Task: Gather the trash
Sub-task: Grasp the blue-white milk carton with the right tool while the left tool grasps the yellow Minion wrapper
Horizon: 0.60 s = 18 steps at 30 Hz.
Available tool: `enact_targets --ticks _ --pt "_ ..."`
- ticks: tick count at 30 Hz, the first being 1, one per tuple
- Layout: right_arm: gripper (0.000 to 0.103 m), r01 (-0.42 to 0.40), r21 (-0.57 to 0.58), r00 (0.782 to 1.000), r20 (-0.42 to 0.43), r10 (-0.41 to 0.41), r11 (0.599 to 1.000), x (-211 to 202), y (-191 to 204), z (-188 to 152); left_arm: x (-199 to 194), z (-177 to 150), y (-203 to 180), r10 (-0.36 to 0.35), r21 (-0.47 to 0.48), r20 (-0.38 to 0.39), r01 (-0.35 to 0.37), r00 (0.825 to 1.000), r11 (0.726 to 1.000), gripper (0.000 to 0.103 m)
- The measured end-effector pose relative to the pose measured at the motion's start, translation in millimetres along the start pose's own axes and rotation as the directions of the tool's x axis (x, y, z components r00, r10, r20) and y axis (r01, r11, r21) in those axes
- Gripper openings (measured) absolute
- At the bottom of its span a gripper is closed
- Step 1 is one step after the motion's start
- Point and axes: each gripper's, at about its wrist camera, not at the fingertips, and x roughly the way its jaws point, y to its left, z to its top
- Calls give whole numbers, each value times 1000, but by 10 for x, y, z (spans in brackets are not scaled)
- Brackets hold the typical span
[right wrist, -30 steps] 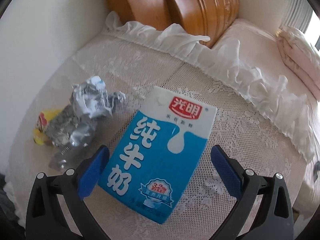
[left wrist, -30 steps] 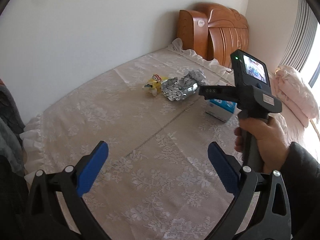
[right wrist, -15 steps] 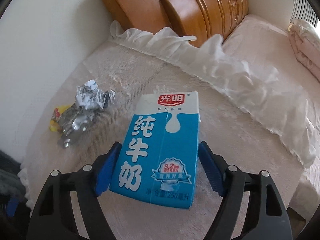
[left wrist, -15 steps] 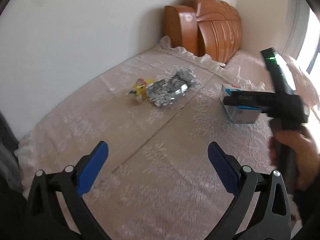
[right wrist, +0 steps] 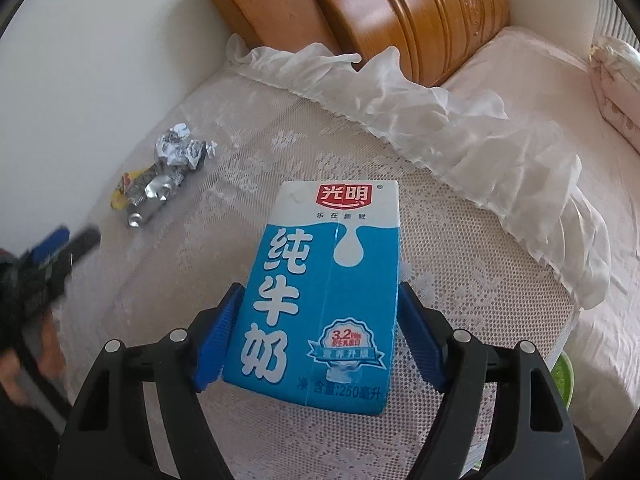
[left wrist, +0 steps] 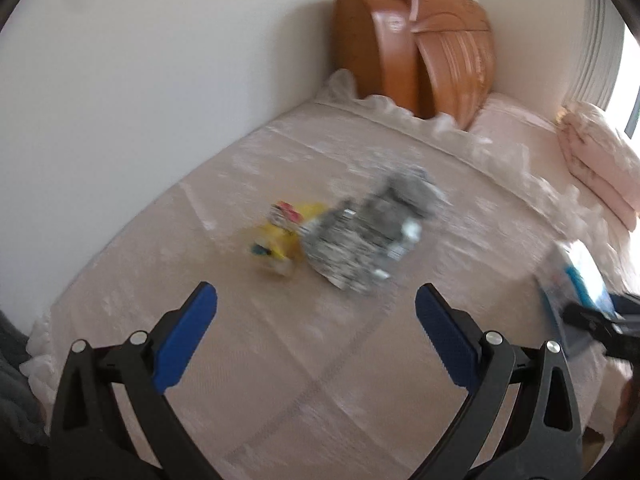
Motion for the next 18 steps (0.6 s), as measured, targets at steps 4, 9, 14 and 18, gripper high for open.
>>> enact_targets --ticks 4,9,14,18 --pt "76 -14 -26 1000 -18 13 1000 40 -19 -11 111 96 268 6 24 7 -6 1000 1000 95" --pt "76 -9 -54 999 -33 7 999 40 -29 3 254 131 495 -4 126 -11 6 1000 992 92" --pt "76 5 -58 999 -43 -7 998 33 -26 48 494 177 506 -40 222 -59 52 997 974 81" --pt "76 29 -58 998 -52 -32 998 88 29 110 696 207 434 -62 281 -84 83 995 956 68"
